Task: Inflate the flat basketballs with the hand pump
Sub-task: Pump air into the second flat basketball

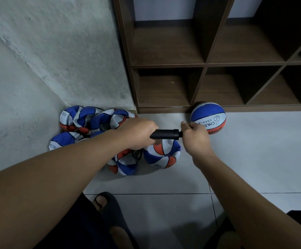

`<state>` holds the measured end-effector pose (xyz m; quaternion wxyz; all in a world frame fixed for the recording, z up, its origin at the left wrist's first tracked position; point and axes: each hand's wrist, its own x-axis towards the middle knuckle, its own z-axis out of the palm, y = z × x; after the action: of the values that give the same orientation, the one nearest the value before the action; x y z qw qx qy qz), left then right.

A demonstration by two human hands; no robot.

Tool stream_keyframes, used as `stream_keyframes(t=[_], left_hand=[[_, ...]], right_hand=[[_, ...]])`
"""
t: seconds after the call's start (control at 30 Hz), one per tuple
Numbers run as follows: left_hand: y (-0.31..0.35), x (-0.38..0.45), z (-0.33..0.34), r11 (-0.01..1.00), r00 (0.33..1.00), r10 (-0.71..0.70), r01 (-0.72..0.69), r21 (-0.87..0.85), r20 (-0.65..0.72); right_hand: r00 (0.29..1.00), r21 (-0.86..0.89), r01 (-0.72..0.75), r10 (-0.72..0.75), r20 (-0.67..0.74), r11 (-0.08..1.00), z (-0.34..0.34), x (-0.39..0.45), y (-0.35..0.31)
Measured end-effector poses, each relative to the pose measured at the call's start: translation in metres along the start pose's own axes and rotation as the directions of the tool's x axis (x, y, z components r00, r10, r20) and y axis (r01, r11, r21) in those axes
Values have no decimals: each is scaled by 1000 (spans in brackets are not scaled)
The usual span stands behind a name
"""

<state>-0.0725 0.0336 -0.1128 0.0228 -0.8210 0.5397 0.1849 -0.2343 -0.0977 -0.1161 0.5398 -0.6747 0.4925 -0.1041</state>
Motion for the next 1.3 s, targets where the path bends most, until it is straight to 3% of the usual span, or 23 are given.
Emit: stream_keyframes(t=[0.13, 0.23, 0.37, 0.5, 0.67, 1.0, 1.17, 1.3], left_hand=[[-28, -4, -5, 994, 995, -80, 83, -66, 55], [-37, -5, -9, 992, 994, -97, 101, -73, 54], [-4, -4, -6, 985, 988, -148, 151, -90, 36], [20, 0, -9, 973, 976, -220, 219, -73, 3], [30, -3, -14, 982, 981, -190, 189, -25, -34], [7, -7, -12, 993, 993, -117, 117, 4, -7], [-34, -6, -10, 987, 987, -159, 159, 10, 10], [-24, -3, -7, 990, 989, -143, 143, -6, -47]], right_hand=[[989, 67, -74, 82, -126, 995, -36, 24, -2], [980, 91, -132, 144, -136, 987, -49, 33, -3], [970, 111, -86, 108, -217, 990, -34, 24, -1], [958, 60, 37, -18, -288, 997, -11, 5, -4], [965, 74, 99, -78, -252, 992, 11, -9, -5], [1000, 36, -23, 23, -5, 999, 1, -1, -1], [984, 112, -150, 160, -84, 982, -43, 29, 0], [979, 125, -136, 153, -132, 983, -38, 29, 3]])
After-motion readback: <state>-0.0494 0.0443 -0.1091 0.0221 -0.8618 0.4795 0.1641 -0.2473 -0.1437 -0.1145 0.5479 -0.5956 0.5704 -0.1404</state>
